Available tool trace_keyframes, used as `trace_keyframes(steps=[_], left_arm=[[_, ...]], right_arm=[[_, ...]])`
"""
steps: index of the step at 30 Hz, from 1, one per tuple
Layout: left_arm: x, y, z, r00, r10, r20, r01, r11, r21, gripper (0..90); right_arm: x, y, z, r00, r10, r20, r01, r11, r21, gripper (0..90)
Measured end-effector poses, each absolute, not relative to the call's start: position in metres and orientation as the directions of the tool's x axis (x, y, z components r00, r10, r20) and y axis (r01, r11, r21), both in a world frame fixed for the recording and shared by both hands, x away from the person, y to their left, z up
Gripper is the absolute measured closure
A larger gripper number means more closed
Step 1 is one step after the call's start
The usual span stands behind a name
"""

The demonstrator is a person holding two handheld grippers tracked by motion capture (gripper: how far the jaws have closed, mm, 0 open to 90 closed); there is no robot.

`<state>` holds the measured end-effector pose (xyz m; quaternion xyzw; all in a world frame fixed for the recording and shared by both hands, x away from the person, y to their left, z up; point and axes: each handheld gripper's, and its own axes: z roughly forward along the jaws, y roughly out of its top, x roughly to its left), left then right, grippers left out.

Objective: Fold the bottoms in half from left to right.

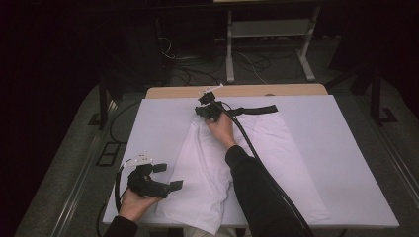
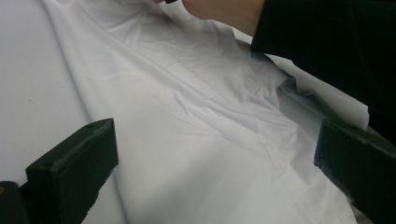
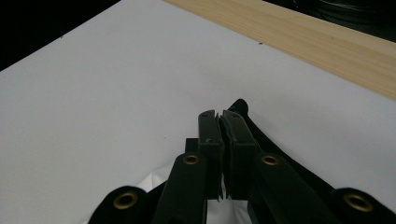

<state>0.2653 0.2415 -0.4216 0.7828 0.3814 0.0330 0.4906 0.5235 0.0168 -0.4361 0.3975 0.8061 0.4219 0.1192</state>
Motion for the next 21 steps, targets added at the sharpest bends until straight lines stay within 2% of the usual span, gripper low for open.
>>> trace_keyframes(steps=[10,21], left_arm=[[0.262,0.251,-0.421,0.688,0.644,-0.335,0.597,-0.240,0.765,0.0],[0.253,0.272,-0.431,0.622,0.681,-0.387,0.676,-0.218,0.704,0.0]], right_arm=[[0.517,0.013,-0.435,-0.661,0.739,0.130,0.514,0.320,0.796,86.0],[0.513,0.013,-0.433,-0.678,0.725,0.121,0.498,0.331,0.801,86.0]])
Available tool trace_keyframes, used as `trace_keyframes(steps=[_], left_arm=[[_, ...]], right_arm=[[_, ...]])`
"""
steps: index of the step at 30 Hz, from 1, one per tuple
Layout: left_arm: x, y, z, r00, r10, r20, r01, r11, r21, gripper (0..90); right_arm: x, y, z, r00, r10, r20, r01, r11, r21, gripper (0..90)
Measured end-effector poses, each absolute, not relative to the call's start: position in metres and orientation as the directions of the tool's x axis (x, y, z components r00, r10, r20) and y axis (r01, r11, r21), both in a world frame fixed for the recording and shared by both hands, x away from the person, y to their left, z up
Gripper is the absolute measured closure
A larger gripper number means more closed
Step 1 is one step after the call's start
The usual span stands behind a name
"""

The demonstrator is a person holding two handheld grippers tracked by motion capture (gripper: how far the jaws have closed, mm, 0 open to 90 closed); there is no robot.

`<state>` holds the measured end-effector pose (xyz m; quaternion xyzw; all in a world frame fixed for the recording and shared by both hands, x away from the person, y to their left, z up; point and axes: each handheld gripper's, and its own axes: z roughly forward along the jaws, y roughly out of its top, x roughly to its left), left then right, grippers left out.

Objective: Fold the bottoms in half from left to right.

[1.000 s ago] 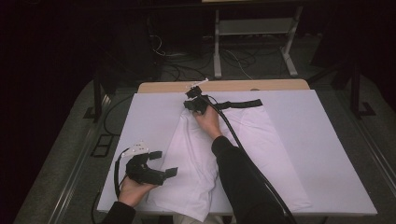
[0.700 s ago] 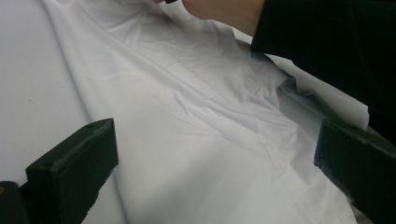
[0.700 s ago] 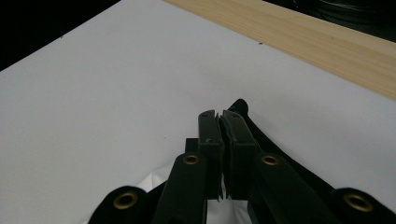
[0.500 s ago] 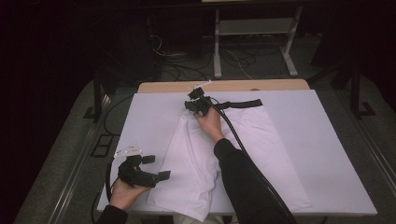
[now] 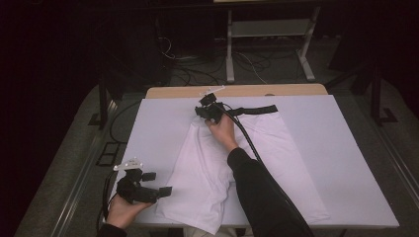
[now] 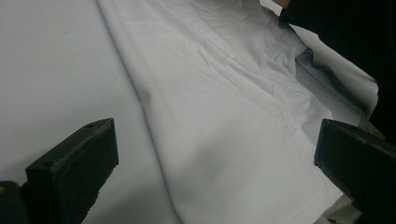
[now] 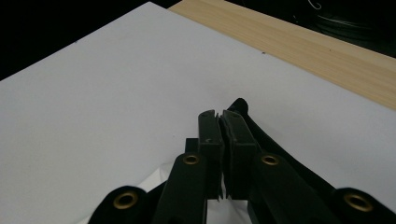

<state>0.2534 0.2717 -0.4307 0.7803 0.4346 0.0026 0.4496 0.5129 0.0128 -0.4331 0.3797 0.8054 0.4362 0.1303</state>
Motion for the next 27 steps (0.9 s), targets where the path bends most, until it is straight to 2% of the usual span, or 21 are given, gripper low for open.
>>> trace_keyframes(steps=[16,27], left_arm=[[0.235,0.282,-0.436,0.609,0.676,-0.415,0.719,-0.249,0.649,0.0],[0.227,0.277,-0.441,0.626,0.674,-0.392,0.734,-0.340,0.588,0.0]], right_arm=[[0.511,0.006,-0.431,-0.672,0.729,0.130,0.498,0.315,0.808,86.0],[0.509,0.007,-0.435,-0.673,0.728,0.130,0.496,0.315,0.809,86.0]])
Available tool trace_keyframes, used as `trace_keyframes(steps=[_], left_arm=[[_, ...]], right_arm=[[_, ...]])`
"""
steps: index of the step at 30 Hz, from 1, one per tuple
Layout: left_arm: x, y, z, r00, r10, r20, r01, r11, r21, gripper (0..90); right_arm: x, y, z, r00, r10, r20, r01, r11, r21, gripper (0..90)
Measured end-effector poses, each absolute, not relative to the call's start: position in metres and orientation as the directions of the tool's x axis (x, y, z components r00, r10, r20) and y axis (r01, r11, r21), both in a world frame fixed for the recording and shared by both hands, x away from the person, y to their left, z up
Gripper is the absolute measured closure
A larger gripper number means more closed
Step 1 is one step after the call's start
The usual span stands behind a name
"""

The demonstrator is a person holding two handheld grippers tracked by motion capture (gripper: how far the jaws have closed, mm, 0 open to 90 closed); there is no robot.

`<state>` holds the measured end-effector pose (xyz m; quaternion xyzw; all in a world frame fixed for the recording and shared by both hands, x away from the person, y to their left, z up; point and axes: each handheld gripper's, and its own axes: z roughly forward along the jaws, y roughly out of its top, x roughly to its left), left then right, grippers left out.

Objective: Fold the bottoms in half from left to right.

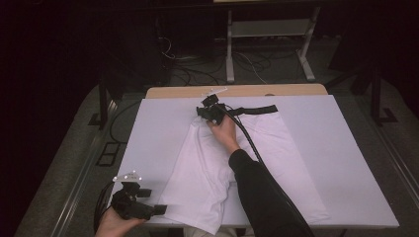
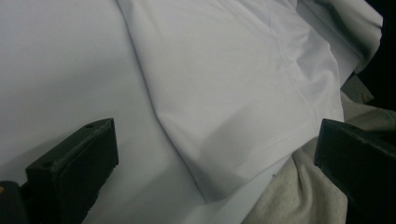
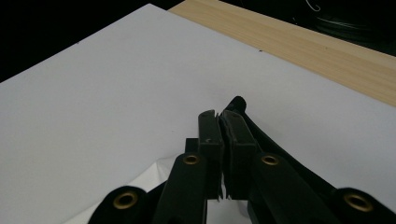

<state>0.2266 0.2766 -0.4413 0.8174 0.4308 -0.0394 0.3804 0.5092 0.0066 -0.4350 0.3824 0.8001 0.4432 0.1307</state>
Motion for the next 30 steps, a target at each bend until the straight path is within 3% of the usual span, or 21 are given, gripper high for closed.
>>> trace_keyframes(steps=[6,9,10,12,15,27,30], left_arm=[[0.2241,0.2763,-0.4424,0.624,0.669,-0.405,0.744,-0.348,0.571,3.0],[0.2221,0.2773,-0.4426,0.623,0.667,-0.408,0.749,-0.359,0.557,9.1],[0.2197,0.2776,-0.4431,0.621,0.669,-0.409,0.753,-0.364,0.547,15.5],[0.2190,0.2784,-0.4427,0.621,0.672,-0.404,0.752,-0.365,0.548,16.7],[0.2173,0.2792,-0.4427,0.613,0.682,-0.399,0.756,-0.360,0.546,29.3],[0.2227,0.2766,-0.4434,0.597,0.698,-0.395,0.769,-0.359,0.528,57.6],[0.2227,0.2741,-0.4434,0.604,0.698,-0.385,0.768,-0.380,0.516,69.6]], right_arm=[[0.5094,0.0058,-0.4339,-0.675,0.727,0.124,0.492,0.318,0.811,85.9],[0.5095,0.0046,-0.4331,-0.676,0.727,0.123,0.489,0.316,0.813,86.0],[0.5093,0.0036,-0.4322,-0.675,0.727,0.124,0.489,0.315,0.813,85.9],[0.5092,0.0031,-0.4320,-0.673,0.729,0.126,0.490,0.313,0.813,85.9],[0.5088,0.0025,-0.4326,-0.672,0.730,0.123,0.491,0.316,0.812,86.0],[0.5070,0.0028,-0.4321,-0.681,0.725,0.106,0.476,0.329,0.816,86.0],[0.5065,0.0023,-0.4311,-0.681,0.725,0.106,0.475,0.327,0.817,86.0]])
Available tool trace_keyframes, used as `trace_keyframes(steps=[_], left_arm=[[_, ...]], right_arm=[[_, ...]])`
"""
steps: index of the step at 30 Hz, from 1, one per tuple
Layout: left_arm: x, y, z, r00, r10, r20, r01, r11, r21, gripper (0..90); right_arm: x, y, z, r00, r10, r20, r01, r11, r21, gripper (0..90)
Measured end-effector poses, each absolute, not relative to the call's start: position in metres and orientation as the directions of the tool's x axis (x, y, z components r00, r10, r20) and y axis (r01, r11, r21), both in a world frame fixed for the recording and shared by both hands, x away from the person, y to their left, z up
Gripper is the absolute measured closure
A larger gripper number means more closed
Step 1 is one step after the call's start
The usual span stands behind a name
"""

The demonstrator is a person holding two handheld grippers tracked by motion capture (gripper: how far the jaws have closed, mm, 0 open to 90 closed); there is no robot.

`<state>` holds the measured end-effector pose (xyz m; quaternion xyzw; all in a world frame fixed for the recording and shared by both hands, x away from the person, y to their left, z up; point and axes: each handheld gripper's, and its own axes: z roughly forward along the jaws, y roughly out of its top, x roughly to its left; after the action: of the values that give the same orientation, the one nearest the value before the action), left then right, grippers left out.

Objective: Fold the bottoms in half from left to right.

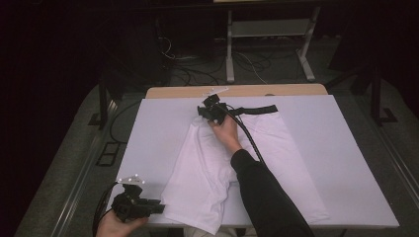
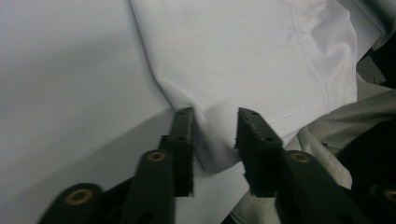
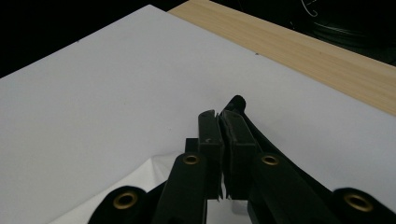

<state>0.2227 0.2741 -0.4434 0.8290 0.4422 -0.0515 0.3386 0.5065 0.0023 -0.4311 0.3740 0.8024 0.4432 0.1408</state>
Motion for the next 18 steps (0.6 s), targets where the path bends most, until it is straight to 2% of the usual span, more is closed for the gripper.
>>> trace_keyframes(steps=[1,4,8,14,18], left_arm=[[0.2228,0.2738,-0.4435,0.603,0.700,-0.383,0.769,-0.382,0.513,69.6],[0.2229,0.2742,-0.4436,0.590,0.716,-0.374,0.778,-0.378,0.502,78.7],[0.2237,0.2758,-0.4449,0.576,0.719,-0.388,0.789,-0.366,0.493,85.7],[0.2224,0.2748,-0.4426,0.597,0.714,-0.367,0.771,-0.383,0.509,87.5],[0.2195,0.2730,-0.4360,0.626,0.685,-0.372,0.743,-0.380,0.551,87.7]], right_arm=[[0.5065,0.0023,-0.4311,-0.681,0.725,0.106,0.475,0.327,0.817,86.0],[0.5054,0.0023,-0.4306,-0.684,0.723,0.101,0.471,0.331,0.818,86.0],[0.5048,0.0013,-0.4301,-0.685,0.721,0.105,0.469,0.327,0.820,86.0],[0.5040,-0.0020,-0.4278,-0.688,0.717,0.111,0.467,0.319,0.825,86.0],[0.5044,-0.0050,-0.4247,-0.686,0.718,0.120,0.470,0.311,0.826,86.0]])
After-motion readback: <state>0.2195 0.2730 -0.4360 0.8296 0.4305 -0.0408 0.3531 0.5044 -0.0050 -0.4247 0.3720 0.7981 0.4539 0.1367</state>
